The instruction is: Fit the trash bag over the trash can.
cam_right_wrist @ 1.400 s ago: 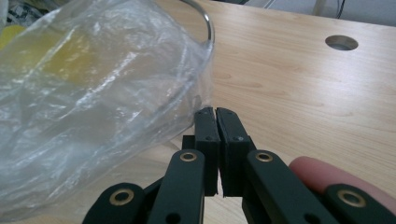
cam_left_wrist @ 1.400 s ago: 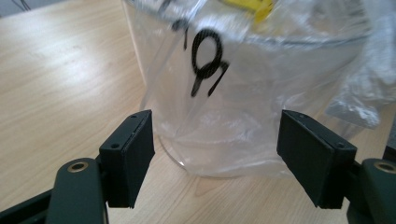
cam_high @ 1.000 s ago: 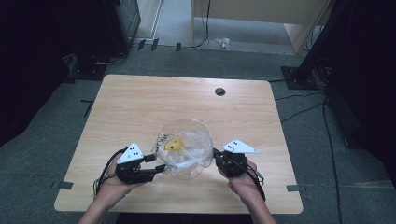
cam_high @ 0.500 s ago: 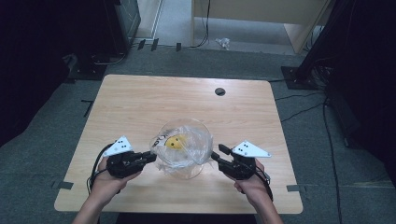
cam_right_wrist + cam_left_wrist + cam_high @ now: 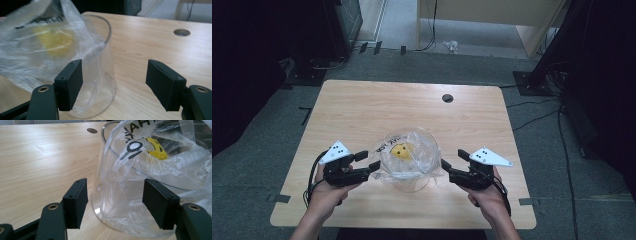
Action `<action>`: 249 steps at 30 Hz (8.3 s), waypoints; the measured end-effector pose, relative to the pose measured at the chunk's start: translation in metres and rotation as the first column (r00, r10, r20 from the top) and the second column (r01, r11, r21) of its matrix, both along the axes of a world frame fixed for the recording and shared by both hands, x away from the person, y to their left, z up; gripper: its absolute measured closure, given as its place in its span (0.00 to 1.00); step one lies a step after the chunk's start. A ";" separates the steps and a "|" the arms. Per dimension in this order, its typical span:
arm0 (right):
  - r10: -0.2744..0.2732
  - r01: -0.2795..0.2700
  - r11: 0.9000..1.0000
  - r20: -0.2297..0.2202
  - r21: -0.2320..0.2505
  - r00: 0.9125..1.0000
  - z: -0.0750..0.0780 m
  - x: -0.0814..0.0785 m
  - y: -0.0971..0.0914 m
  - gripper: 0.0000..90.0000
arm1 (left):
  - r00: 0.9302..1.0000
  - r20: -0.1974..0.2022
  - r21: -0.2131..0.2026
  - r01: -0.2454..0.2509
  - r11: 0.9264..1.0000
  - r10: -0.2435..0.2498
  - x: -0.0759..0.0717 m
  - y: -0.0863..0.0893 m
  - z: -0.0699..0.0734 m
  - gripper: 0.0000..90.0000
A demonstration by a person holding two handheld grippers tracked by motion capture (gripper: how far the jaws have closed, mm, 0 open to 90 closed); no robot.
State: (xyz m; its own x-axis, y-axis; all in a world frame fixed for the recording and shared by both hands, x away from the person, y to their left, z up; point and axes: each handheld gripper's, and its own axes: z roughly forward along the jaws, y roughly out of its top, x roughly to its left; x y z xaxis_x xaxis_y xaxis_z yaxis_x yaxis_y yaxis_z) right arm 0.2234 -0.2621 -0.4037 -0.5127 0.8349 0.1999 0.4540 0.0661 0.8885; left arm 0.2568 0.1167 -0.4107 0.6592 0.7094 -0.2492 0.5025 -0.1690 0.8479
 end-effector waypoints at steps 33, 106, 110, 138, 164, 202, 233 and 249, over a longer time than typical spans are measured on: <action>0.058 -0.052 0.997 0.091 -0.061 0.994 0.030 0.027 0.049 0.95 | 0.996 0.008 0.266 0.080 0.961 -0.085 0.001 -0.021 -0.023 0.40; 0.048 -0.060 0.997 -0.248 -0.042 0.967 -0.063 0.025 0.031 0.94 | 0.976 0.206 0.516 -0.167 0.840 0.068 0.017 -0.029 -0.055 0.42; 0.048 -0.066 0.996 -0.247 -0.063 0.968 -0.066 0.024 0.037 0.94 | 0.972 0.220 0.511 -0.185 0.840 0.081 0.020 -0.029 -0.060 0.42; 0.014 -0.053 0.990 -0.274 -0.134 0.962 -0.080 0.038 0.054 0.97 | 0.951 0.250 0.436 -0.278 0.856 0.182 0.032 -0.027 -0.051 0.43; 0.100 -0.104 0.992 -0.062 -0.068 0.993 -0.023 0.013 0.020 0.53 | 0.978 0.116 0.414 -0.207 0.886 0.174 0.045 -0.016 -0.075 0.43; 0.015 -0.010 0.998 0.081 -0.060 0.997 0.010 0.038 0.040 1.00 | 0.990 0.089 0.248 -0.131 0.960 0.112 0.044 -0.011 -0.063 0.89; -0.130 0.092 0.979 -0.209 -0.181 0.969 -0.082 0.113 0.060 1.00 | 0.990 -0.085 0.353 -0.076 0.932 0.113 0.054 -0.021 -0.095 0.93; -0.169 0.149 0.984 -0.242 -0.098 0.955 -0.110 0.108 0.024 0.75 | 0.985 -0.023 0.352 -0.154 0.923 0.173 0.046 -0.010 -0.097 0.61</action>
